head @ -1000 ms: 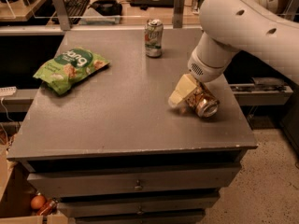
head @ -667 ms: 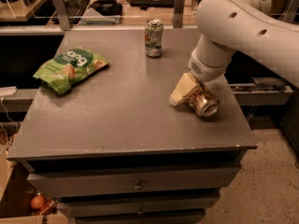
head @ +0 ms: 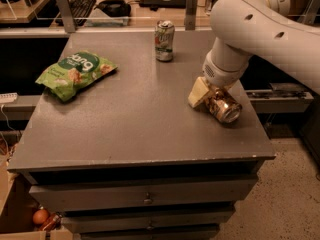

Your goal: Place orange can upright

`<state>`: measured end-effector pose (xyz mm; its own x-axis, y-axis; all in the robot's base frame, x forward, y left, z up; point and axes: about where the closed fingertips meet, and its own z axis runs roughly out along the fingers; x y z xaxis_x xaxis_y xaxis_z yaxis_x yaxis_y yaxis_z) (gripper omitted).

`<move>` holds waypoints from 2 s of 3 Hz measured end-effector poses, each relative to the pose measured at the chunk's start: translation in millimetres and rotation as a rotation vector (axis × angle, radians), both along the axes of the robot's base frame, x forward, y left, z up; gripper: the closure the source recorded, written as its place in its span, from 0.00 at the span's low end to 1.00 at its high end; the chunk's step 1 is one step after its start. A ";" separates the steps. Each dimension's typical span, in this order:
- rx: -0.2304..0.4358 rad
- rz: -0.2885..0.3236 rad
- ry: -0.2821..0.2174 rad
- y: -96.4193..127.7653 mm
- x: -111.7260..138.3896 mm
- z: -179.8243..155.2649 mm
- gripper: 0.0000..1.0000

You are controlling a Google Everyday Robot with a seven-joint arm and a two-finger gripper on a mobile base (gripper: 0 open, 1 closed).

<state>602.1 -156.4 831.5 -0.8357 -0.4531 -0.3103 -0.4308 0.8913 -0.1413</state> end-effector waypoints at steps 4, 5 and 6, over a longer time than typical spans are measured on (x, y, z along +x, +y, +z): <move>0.263 0.199 -0.165 41.4 3.6 36.0 1.00; 0.471 0.289 -0.257 61.3 2.5 51.5 1.00; 0.680 0.395 -0.320 78.2 -7.1 73.9 1.00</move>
Offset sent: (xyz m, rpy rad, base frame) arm 0.0070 0.0491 0.0383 0.2096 -0.1319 0.1471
